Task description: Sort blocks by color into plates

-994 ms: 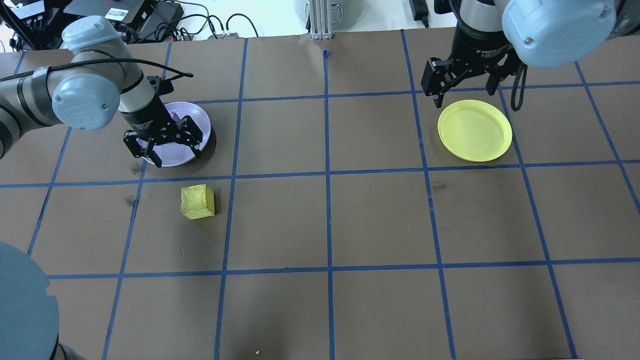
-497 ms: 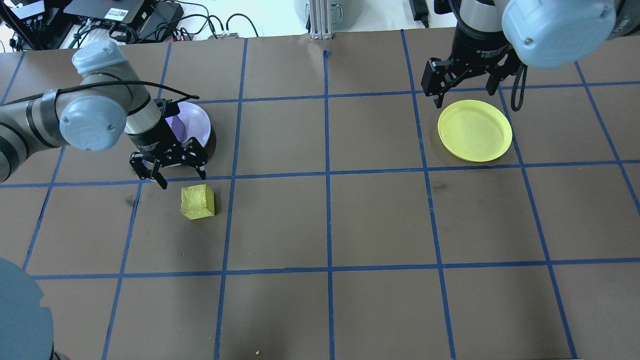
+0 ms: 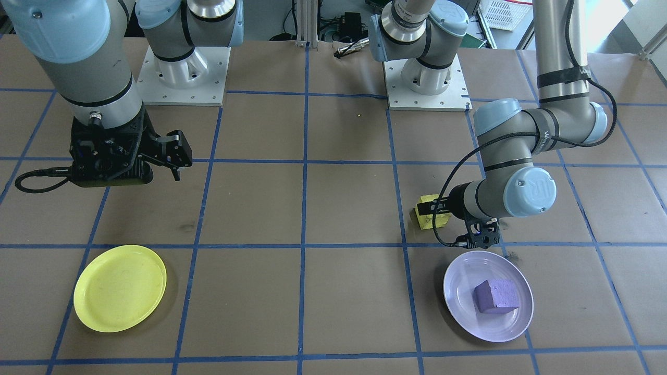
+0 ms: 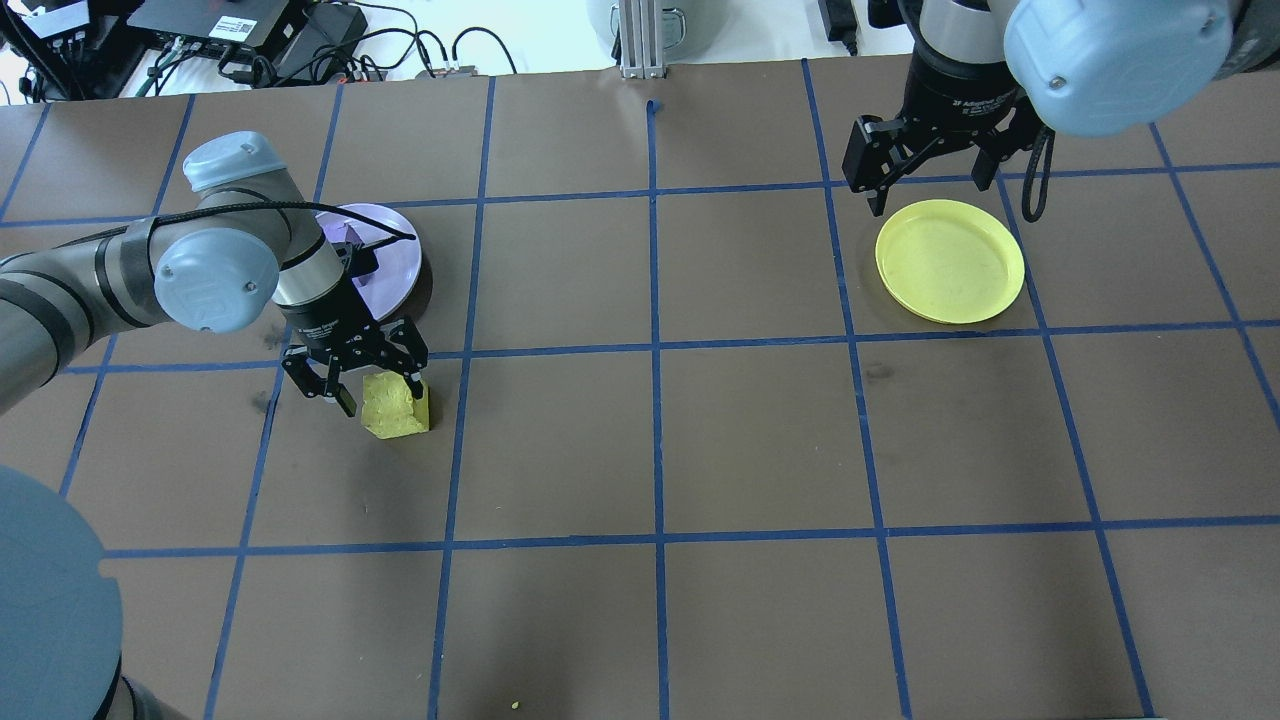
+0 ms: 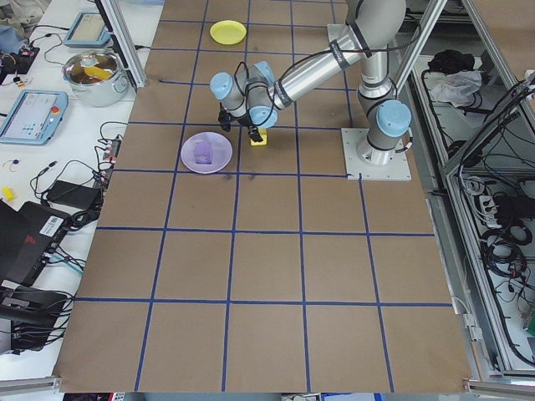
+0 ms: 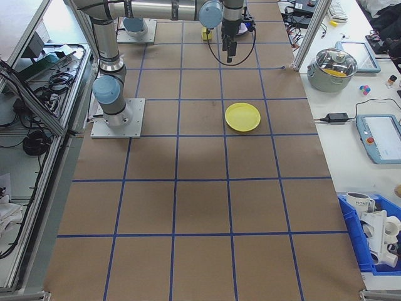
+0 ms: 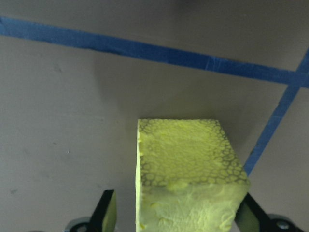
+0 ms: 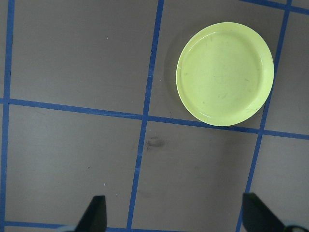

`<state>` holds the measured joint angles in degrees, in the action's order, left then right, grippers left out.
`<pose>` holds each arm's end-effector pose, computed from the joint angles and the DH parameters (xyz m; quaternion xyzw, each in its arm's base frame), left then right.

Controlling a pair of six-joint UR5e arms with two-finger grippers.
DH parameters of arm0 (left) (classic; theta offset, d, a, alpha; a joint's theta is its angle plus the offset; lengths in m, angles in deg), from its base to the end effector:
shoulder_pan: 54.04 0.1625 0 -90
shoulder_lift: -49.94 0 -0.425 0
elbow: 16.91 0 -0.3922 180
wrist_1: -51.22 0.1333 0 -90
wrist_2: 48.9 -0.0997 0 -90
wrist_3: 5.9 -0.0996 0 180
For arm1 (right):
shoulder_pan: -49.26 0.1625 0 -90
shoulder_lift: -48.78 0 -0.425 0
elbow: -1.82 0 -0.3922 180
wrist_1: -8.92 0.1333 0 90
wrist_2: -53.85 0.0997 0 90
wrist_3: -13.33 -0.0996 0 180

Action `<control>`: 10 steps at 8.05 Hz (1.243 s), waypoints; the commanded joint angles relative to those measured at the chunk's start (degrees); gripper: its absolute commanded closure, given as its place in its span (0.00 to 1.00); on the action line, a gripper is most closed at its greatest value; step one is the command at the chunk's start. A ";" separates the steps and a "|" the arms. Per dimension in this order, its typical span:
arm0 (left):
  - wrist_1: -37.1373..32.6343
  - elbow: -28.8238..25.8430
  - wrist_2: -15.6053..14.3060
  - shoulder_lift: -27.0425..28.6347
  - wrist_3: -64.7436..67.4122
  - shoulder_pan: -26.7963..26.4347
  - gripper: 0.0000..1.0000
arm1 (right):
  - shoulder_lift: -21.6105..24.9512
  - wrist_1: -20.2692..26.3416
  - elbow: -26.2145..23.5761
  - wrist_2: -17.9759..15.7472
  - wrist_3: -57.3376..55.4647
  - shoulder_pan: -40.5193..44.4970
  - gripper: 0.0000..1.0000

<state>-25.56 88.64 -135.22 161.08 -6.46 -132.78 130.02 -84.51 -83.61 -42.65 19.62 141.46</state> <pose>-0.0355 -0.5369 0.1937 0.0977 -0.9737 -0.1990 0.0522 0.1432 -0.5492 0.4536 0.0743 -0.9956 -0.0086 0.0564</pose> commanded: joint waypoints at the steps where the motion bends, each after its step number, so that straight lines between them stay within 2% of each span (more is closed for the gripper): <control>1: 2.60 0.09 0.01 0.83 -0.85 -0.09 0.52 | 0.06 0.00 0.00 0.00 -0.05 0.00 0.00; 2: 2.69 0.09 0.10 0.74 -0.68 -0.27 0.63 | -0.03 0.00 0.00 0.00 -0.05 0.00 0.00; 3: 2.86 -0.17 0.44 0.22 0.72 -1.57 0.64 | 0.06 -0.08 0.00 0.00 -0.05 0.00 0.00; 5: 1.99 -1.31 1.42 -2.49 9.39 -11.20 0.62 | -0.03 0.00 0.00 0.00 -0.05 0.00 0.00; 7: 1.11 -4.29 8.50 -4.52 18.70 -19.22 0.61 | 0.06 0.00 0.00 0.00 0.04 0.00 0.00; 9: 2.24 -5.18 10.37 -4.27 22.24 -26.68 0.62 | 0.06 0.00 0.00 0.00 0.04 0.00 0.00; 10: 6.60 -5.27 12.82 -3.92 26.09 -30.38 0.61 | 0.06 -0.08 0.00 0.00 0.04 0.00 0.00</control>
<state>-23.59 83.86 -125.81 156.76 13.88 -156.30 130.08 -84.51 -83.61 -42.65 19.65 141.42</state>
